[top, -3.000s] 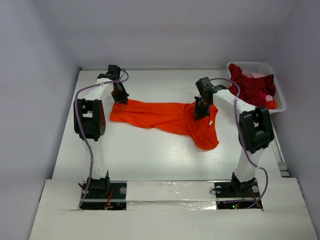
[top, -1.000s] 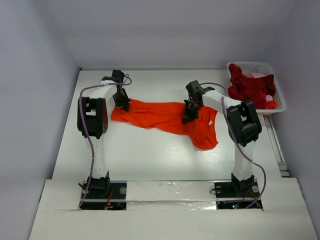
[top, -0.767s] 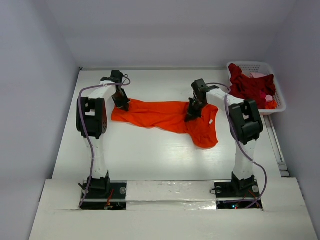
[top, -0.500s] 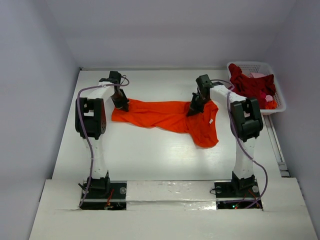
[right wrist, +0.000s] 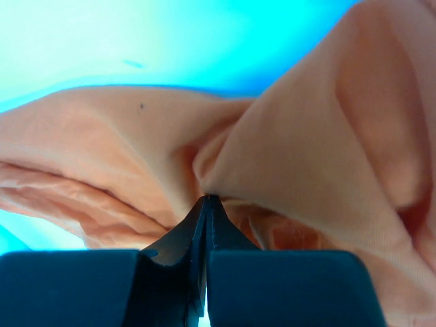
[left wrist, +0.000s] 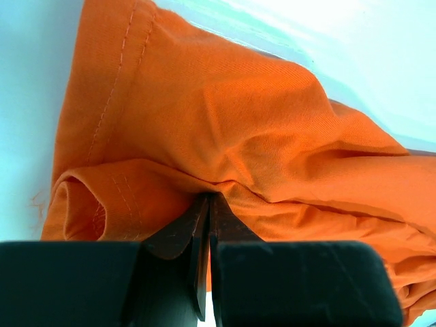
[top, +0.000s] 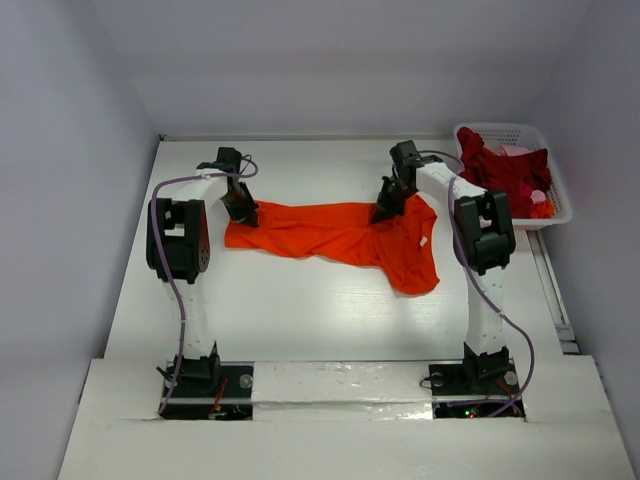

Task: Fold and stack the t-shirts
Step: Fold the other side of the tshirt into a rectangle, then rotate the tshirt 90 degrees

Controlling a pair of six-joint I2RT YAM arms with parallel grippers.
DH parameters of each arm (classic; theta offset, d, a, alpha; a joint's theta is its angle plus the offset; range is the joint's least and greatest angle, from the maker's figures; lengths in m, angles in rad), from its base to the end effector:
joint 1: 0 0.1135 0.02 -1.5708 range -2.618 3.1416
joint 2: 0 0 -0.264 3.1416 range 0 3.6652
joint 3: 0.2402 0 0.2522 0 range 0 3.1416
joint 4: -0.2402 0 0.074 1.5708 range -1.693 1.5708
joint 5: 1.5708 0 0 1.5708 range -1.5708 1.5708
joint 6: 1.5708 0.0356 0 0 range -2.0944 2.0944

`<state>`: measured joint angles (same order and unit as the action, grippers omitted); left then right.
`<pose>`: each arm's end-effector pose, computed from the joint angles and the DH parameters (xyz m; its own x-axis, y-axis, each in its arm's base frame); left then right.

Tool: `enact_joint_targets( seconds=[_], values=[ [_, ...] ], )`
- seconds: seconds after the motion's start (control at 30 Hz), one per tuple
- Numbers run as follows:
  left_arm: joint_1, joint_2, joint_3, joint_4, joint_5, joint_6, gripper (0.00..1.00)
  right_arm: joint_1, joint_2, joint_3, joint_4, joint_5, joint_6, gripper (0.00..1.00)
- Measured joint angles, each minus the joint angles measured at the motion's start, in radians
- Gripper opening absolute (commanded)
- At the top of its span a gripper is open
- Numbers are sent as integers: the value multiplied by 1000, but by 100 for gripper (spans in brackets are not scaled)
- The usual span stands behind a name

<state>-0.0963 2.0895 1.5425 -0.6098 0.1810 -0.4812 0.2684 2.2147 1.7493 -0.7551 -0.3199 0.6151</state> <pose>0.4325 -0.0482 0.1668 -0.8849 -0.3719 -0.2803 -0.2740 0.9025 -0.3323 0.4418 0.1331 0.1671 -0.9450 0.3082 -0.1098 0.2320 0.8679 0.4393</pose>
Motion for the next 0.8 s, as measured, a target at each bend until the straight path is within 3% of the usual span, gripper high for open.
enact_joint_targets(
  seconds=[0.23, 0.47, 0.8],
  values=[
    [0, 0, 2, -2, 2, -2, 0, -1, -8, 82, -76, 118, -45, 0],
    [0, 5, 12, -13, 2, -2, 0, -1, -211, 85, -136, 335, -94, 0],
    [0, 12, 24, -27, 2, -1, 0, 61, -329, -133, -166, 434, -147, 0]
  ],
)
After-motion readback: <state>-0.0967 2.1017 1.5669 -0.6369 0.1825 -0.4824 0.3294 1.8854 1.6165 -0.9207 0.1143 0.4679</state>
